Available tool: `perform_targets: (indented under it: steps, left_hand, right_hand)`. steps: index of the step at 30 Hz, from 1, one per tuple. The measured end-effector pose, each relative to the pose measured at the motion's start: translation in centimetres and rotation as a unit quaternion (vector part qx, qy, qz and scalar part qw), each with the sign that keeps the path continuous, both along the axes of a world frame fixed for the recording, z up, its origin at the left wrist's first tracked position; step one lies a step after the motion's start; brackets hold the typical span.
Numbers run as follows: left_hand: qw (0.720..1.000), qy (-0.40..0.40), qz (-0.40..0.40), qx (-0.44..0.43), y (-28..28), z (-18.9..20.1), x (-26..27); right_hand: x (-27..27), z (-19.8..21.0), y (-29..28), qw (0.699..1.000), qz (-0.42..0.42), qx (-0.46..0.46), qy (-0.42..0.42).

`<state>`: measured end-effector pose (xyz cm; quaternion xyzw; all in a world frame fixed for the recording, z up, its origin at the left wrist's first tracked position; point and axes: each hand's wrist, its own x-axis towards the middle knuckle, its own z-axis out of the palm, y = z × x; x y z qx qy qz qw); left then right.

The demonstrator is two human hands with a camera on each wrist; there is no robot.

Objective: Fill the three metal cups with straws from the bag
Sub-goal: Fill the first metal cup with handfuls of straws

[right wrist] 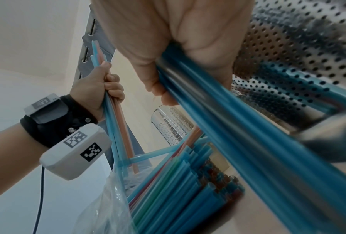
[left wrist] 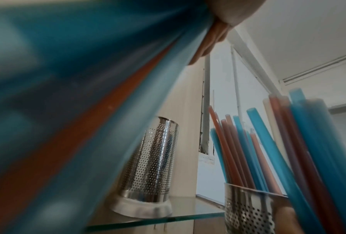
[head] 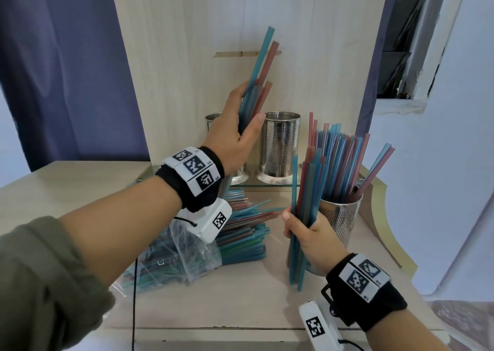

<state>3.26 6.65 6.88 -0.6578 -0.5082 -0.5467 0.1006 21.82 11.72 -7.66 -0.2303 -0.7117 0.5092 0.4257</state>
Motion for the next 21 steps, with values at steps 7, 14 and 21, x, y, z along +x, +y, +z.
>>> perform_targets:
  steps: [7, 14, 21]
  left_hand:
    - [0.994, -0.09, 0.05, -0.04, 1.6, 0.8, -1.5]
    - [0.984, -0.161, 0.079, 0.01, 3.2, 3.8, -3.8]
    - [0.963, -0.246, 0.095, 0.046, 3.1, 5.3, -5.1]
  right_hand:
    - [0.2, 0.1, 0.0, 1.0, -0.008, 0.004, -0.009]
    - [0.0, 0.1, -0.2, 1.0, -0.013, 0.018, -0.021]
    - [0.0, 0.4, -0.4, 0.999, -0.013, 0.028, -0.026]
